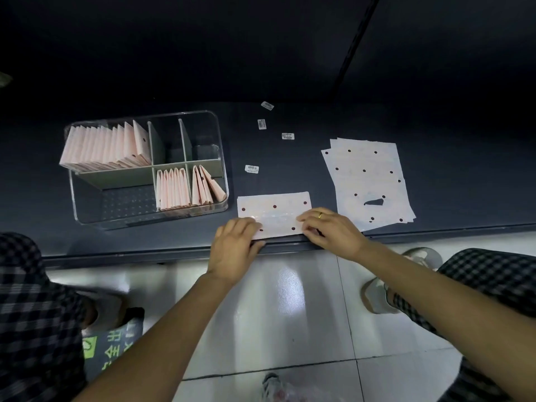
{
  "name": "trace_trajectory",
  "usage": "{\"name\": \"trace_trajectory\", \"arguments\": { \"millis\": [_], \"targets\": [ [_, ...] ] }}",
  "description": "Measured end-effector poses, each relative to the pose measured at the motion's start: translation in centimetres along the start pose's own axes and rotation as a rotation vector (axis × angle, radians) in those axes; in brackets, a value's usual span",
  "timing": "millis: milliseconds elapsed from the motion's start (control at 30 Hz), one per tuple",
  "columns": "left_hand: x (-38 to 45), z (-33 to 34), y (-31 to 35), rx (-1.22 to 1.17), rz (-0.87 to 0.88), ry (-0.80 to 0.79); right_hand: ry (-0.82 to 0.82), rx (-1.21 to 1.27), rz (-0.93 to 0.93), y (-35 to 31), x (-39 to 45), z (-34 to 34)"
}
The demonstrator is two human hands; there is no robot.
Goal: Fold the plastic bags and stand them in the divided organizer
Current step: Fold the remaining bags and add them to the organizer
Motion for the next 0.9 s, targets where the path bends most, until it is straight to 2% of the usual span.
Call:
{"name": "trace_trajectory", "arguments": {
  "millis": [133,233,433,533,600,667,733,833,900],
  "targets": [
    [0.8,-1.0,-0.8,-0.229,-0.142,0.057,-0.226,0.272,0.194,0.9,0.1,-0.9],
    [1.7,-1.4,-0.6,-0.376,-0.273,0.030,-0.276,0.454,0.343,1.1,0.4,-1.4],
    [2.3,-1.1,0.1,-0.500,-0.391,-0.022,0.070,0.666,0.607,1.5,1.4,-0.5],
    [2.4,-1.3,0.6,-0.518,-0.459,-0.005,0.146,0.601,0.715,1.4,2.2,0.2],
    [2.2,-1.6,1.3,-0.445,-0.470,0.062,0.158,0.567,0.745,1.2,2.6,0.5],
    [1.5,-1.6,2.3,-0.244,-0.409,0.164,0.150,0.541,0.764,1.3,3.0,0.5],
    [0.9,-1.3,3.7,-0.112,-0.223,0.202,0.139,0.512,0.769,1.4,3.4,0.5],
    [0.7,0.2,5.1,-0.003,0.092,0.006,0.115,0.457,0.779,1.4,3.9,0.4],
    [0.6,1.4,5.0,0.107,0.130,-0.167,0.099,0.445,0.782,1.4,4.2,0.3]
  ]
}}
Point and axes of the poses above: each hand's wrist, its own x-axis towards the middle knuckle, its own z-axis out of the palm, y = z × x, the point moved 1 cm from there along x, towards the middle knuckle, and after that the axes turned 2 degrees about -y, right-handed, at the moved point
